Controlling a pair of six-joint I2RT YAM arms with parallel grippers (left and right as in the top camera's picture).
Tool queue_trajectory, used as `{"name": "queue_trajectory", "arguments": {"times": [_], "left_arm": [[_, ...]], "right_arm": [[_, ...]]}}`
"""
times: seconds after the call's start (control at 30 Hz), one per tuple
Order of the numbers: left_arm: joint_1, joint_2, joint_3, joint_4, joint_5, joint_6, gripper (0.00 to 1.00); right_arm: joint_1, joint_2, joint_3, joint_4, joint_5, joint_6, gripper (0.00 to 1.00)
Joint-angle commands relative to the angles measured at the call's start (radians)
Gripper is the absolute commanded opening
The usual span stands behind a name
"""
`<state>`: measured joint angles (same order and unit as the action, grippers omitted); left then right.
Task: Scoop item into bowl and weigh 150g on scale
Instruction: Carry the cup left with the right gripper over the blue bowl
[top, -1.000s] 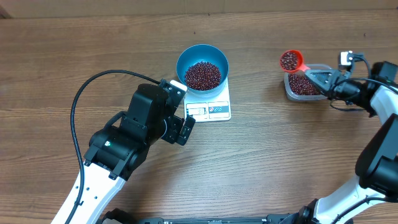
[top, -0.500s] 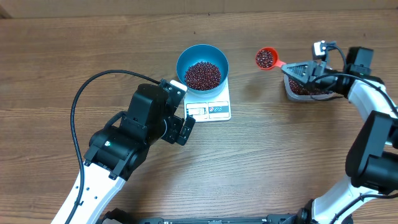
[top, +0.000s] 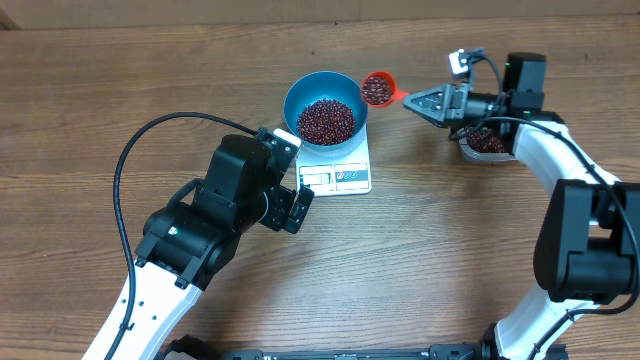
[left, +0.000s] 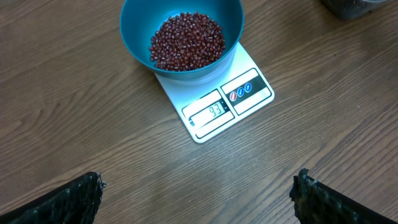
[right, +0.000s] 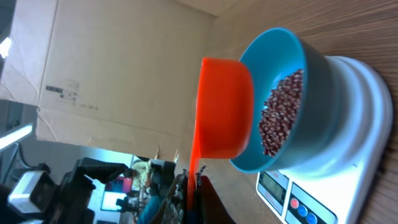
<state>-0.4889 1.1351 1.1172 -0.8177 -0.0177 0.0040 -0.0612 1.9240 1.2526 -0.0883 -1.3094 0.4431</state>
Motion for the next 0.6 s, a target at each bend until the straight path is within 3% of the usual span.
{"name": "queue_trajectory", "arguments": {"times": [0.0,0.23,0.57], "left_arm": [[0.006,-0.009,0.013,0.002,0.015,0.016,1.00],[0.006,-0.009,0.013,0.002,0.015,0.016,1.00],[0.006,-0.010,0.013,0.002,0.015,0.016,1.00]], "right_arm": [[0.043,0.006,0.003,0.048,0.053,0.025,0.04],[0.126,0.006,0.003,0.162,0.204,0.012,0.04],[0.185,0.006,0.003,0.184,0.325,-0.249,0.04]]}}
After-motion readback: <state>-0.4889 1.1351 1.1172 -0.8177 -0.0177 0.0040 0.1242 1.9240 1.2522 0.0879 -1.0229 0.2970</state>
